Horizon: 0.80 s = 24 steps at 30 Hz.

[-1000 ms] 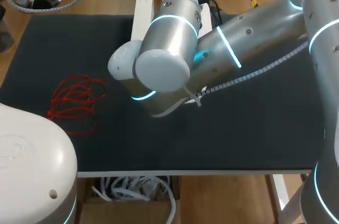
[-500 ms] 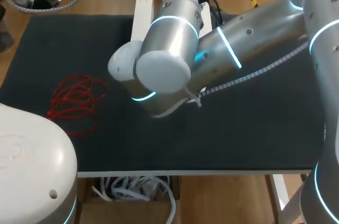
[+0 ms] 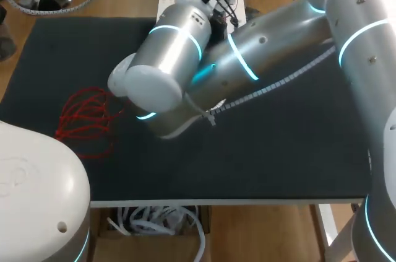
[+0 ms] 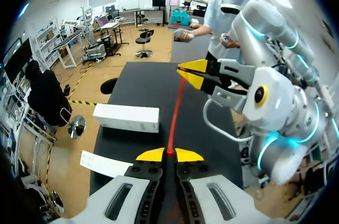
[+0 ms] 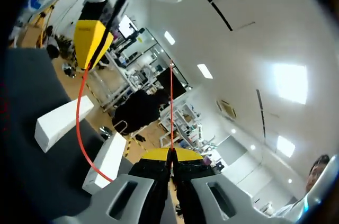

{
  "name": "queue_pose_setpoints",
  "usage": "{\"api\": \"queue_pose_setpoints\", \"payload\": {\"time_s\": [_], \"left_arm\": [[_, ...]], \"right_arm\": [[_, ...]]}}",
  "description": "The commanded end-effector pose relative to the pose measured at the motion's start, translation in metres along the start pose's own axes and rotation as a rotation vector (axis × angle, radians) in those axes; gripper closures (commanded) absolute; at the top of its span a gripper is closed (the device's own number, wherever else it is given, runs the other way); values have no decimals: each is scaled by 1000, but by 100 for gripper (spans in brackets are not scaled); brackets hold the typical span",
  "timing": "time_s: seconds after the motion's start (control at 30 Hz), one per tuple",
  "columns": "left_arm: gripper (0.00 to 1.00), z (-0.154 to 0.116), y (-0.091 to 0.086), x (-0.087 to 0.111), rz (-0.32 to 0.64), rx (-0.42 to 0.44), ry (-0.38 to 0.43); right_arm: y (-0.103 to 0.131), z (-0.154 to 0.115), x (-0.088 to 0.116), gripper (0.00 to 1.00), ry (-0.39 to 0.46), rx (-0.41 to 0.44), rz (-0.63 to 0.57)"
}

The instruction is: Grab the tape and strap the tape.

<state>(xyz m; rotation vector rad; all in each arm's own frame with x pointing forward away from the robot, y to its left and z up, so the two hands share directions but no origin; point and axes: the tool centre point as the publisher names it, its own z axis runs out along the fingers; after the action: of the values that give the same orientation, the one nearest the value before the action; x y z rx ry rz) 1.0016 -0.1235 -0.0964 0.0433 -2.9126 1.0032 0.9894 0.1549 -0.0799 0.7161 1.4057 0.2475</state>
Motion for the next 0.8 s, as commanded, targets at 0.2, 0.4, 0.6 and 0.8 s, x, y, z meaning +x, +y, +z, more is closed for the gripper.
{"api": "queue_pose_setpoints", "payload": {"time_s": [0.2, 0.4, 0.6, 0.8], "left_arm": [[100, 0, -1, 0, -1, -4, 0], [100, 0, -1, 0, -1, -4, 0], [100, 0, -1, 0, -1, -4, 0], [100, 0, -1, 0, -1, -4, 0]], "right_arm": [[18, 2, -8, 100, 6, -89, -151], [21, 0, -16, 100, -23, -159, -295], [20, 0, -20, 100, -56, -157, -385], [16, 1, -21, 100, -83, -162, -454]]}}
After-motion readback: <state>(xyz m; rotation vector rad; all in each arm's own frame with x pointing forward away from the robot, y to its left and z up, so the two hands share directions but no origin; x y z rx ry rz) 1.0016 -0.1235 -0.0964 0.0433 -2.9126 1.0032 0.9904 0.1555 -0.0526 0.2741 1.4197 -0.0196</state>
